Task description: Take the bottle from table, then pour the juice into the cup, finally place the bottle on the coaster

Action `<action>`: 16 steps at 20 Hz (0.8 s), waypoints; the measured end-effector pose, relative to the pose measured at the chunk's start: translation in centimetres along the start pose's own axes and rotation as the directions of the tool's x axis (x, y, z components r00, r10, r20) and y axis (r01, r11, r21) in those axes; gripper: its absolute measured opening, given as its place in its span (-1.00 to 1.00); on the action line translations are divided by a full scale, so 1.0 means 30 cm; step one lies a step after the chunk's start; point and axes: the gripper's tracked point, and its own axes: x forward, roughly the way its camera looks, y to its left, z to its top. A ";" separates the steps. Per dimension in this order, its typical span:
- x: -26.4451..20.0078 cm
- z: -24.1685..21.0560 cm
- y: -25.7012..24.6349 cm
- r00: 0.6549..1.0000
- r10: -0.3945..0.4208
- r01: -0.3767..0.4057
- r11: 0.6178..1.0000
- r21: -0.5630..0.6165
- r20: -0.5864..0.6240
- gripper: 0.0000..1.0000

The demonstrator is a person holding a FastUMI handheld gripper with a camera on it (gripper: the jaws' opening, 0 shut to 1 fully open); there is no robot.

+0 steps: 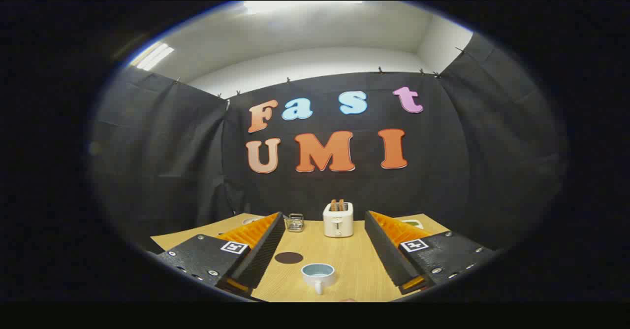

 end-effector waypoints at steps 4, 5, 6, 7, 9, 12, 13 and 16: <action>-0.031 0.020 0.054 1.000 0.029 -0.028 1.000 -0.006 0.009 0.93; -0.035 0.027 0.062 0.999 0.032 -0.031 0.999 -0.022 0.015 0.93; -0.037 0.033 0.063 0.999 0.030 -0.030 0.999 -0.037 0.021 0.93; -0.039 0.039 0.065 0.999 0.026 -0.025 0.999 -0.046 0.028 0.93; -0.037 0.044 0.072 0.999 0.026 -0.025 0.999 -0.040 0.035 0.93; -0.041 0.034 0.090 0.999 0.047 -0.047 0.999 -0.009 0.027 0.93; -0.041 0.035 0.089 0.998 0.050 -0.050 0.999 0.000 0.028 0.93; -0.036 0.044 0.091 0.997 0.060 -0.060 0.998 0.021 0.040 0.93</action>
